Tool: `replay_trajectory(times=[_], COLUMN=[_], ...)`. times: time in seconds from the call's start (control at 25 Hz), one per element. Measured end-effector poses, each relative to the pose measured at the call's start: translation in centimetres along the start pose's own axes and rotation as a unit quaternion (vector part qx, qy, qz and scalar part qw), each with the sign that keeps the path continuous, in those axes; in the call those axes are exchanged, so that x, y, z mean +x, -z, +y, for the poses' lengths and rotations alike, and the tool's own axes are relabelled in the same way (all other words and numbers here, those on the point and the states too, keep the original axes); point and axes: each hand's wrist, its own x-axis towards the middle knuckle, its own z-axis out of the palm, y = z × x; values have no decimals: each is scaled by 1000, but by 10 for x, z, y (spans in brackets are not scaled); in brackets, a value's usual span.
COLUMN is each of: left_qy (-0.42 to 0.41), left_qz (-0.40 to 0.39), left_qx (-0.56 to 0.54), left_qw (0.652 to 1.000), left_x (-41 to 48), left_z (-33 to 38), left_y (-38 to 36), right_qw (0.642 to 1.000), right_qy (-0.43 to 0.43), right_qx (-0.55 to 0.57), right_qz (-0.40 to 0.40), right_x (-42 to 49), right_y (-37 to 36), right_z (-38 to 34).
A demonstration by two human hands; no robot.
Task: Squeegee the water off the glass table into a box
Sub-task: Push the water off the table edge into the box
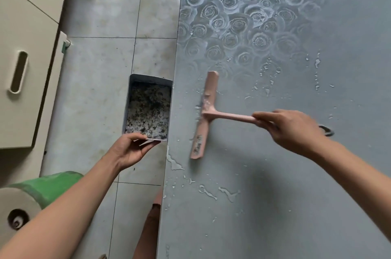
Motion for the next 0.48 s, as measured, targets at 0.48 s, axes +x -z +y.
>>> replay_trajectory(times=[0.48], left_qy=[-8], left_qz=[-18], left_qx=[-13], left_qw=[1000], left_x=[4], left_z=[8], left_y=[-9], right_qw=[998], right_qy=[38], right_qx=[-32], right_qz=[25], right_x=[35], right_y=[16], right_z=[-41])
